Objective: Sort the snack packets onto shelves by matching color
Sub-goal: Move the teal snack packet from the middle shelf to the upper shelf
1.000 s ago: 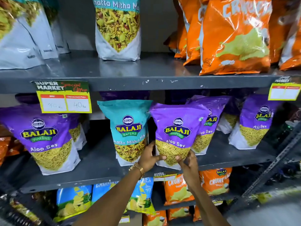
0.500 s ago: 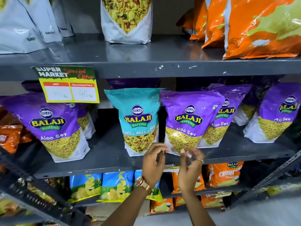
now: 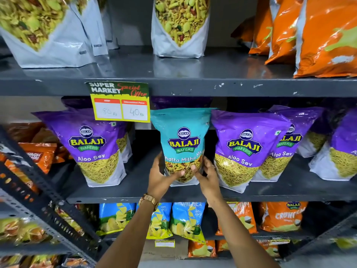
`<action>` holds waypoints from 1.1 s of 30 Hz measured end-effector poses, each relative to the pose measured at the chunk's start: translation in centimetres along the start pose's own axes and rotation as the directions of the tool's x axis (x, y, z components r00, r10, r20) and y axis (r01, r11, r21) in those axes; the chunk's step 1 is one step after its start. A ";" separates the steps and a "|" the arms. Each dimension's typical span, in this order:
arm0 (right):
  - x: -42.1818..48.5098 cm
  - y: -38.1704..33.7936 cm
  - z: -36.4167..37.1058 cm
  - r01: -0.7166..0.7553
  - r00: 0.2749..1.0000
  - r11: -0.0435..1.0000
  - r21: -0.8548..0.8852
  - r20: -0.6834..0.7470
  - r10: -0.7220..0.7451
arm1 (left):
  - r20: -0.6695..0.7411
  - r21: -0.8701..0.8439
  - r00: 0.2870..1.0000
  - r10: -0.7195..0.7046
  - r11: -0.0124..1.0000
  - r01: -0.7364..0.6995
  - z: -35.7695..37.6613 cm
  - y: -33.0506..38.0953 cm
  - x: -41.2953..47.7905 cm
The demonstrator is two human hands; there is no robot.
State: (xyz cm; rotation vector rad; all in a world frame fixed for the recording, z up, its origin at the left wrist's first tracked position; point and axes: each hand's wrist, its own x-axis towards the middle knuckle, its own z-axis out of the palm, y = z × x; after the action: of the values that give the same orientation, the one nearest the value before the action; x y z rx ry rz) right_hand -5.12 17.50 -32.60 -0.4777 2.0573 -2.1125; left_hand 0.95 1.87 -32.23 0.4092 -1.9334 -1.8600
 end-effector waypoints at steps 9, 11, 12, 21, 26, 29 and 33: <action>-1.1 0.2 2.2 -0.020 1.000 0.999 -0.042 -0.010 0.020 | -0.083 0.160 0.997 -0.008 0.987 0.021 -2.8 -0.3 -2.2; -2.0 0.2 2.5 -0.020 1.000 0.997 -0.070 -0.023 0.019 | -0.077 0.189 0.997 0.002 0.982 0.013 -3.6 -0.1 -3.0; -2.7 0.2 2.5 -0.019 0.999 0.996 -0.086 -0.030 0.016 | -0.069 0.203 0.998 0.009 0.979 0.006 -3.8 0.1 -3.6; -11.6 -1.9 0.4 0.051 0.973 0.992 -0.114 -0.216 -0.075 | 0.089 0.284 0.989 0.116 0.949 -0.137 -3.5 3.5 -10.4; -15.0 -7.1 -1.3 0.186 0.942 0.980 -0.066 -0.271 -0.197 | 0.148 0.278 0.954 0.260 0.915 -0.293 -2.6 8.8 -13.2; -15.6 -12.0 -2.0 0.290 0.914 0.953 -0.084 -0.273 -0.302 | 0.192 0.228 0.912 0.362 0.887 -0.400 -2.6 13.6 -13.6; -15.0 -18.9 -2.3 0.410 0.873 0.909 -0.073 -0.257 -0.415 | 0.243 0.228 0.844 0.479 0.817 -0.529 -3.1 20.4 -13.1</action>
State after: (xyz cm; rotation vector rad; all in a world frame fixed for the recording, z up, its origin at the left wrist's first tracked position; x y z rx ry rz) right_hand 10.27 25.44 -15.68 -0.7291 2.2843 -2.5250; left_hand 15.41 6.79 -13.14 -0.1943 -2.1676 -1.3076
